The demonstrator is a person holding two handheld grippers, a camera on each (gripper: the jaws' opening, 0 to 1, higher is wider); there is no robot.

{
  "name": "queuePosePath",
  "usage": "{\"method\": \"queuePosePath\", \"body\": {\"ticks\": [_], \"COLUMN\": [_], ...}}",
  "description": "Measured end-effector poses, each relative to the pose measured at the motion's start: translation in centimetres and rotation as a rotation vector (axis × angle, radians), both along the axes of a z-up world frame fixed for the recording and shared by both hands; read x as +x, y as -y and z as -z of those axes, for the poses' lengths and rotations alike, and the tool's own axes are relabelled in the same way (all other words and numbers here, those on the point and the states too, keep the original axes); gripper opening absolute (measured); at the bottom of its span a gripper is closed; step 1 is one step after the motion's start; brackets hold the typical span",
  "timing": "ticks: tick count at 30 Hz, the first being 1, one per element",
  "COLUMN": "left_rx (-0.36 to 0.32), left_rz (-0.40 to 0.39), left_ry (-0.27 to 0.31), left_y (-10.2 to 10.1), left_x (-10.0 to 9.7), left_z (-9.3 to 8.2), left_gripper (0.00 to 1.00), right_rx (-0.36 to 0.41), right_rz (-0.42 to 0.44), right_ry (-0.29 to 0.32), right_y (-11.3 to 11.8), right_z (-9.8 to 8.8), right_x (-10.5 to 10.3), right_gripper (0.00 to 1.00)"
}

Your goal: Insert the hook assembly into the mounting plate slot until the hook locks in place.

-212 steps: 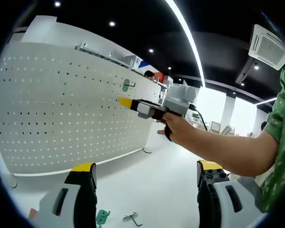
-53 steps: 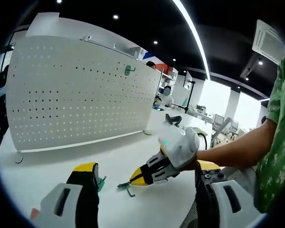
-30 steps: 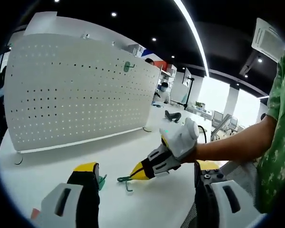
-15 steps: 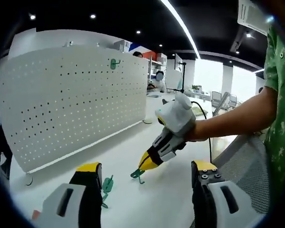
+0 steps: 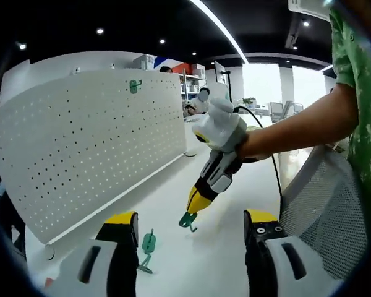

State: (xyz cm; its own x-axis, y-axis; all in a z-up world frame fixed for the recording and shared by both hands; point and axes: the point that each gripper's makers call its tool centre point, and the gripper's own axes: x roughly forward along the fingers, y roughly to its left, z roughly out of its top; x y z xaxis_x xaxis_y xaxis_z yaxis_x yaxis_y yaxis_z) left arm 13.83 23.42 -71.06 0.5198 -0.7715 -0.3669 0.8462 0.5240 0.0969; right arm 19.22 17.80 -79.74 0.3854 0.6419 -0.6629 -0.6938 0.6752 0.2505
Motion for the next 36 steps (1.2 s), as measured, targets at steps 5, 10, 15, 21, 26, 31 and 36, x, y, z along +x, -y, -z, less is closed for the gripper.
{"method": "queuePosePath", "body": {"ticks": [5, 10, 15, 21, 26, 31, 36], "left_rx": [0.006, 0.018, 0.033, 0.049, 0.031, 0.03, 0.048], "left_rz": [0.027, 0.049, 0.074, 0.117, 0.162, 0.196, 0.241], "left_ry": [0.034, 0.039, 0.053, 0.08, 0.096, 0.092, 0.102], "left_y": [0.1, 0.2, 0.4, 0.4, 0.5, 0.4, 0.5], "left_x": [-0.1, -0.2, -0.3, -0.2, -0.4, -0.5, -1.0], "left_z": [0.0, 0.5, 0.9, 1.2, 1.4, 2.0, 2.3], "left_gripper": [0.64, 0.55, 0.51, 0.45, 0.42, 0.38, 0.32], "right_rx": [0.039, 0.114, 0.164, 0.172, 0.203, 0.223, 0.25], "right_rz": [0.016, 0.04, 0.039, 0.015, 0.006, 0.001, -0.019], "right_ry": [-0.036, -0.096, -0.137, -0.178, -0.217, -0.271, -0.355], "right_y": [-0.3, -0.8, -1.3, -2.0, -2.7, -3.1, -3.6], "right_z": [-1.0, -2.3, -3.2, -3.5, -4.1, -4.4, -4.6], "right_x": [-0.3, -0.7, -1.1, -1.7, -2.3, -2.7, -3.5], "right_gripper": [0.0, 0.0, 0.0, 0.0, 0.0, 0.0, 0.0]}}
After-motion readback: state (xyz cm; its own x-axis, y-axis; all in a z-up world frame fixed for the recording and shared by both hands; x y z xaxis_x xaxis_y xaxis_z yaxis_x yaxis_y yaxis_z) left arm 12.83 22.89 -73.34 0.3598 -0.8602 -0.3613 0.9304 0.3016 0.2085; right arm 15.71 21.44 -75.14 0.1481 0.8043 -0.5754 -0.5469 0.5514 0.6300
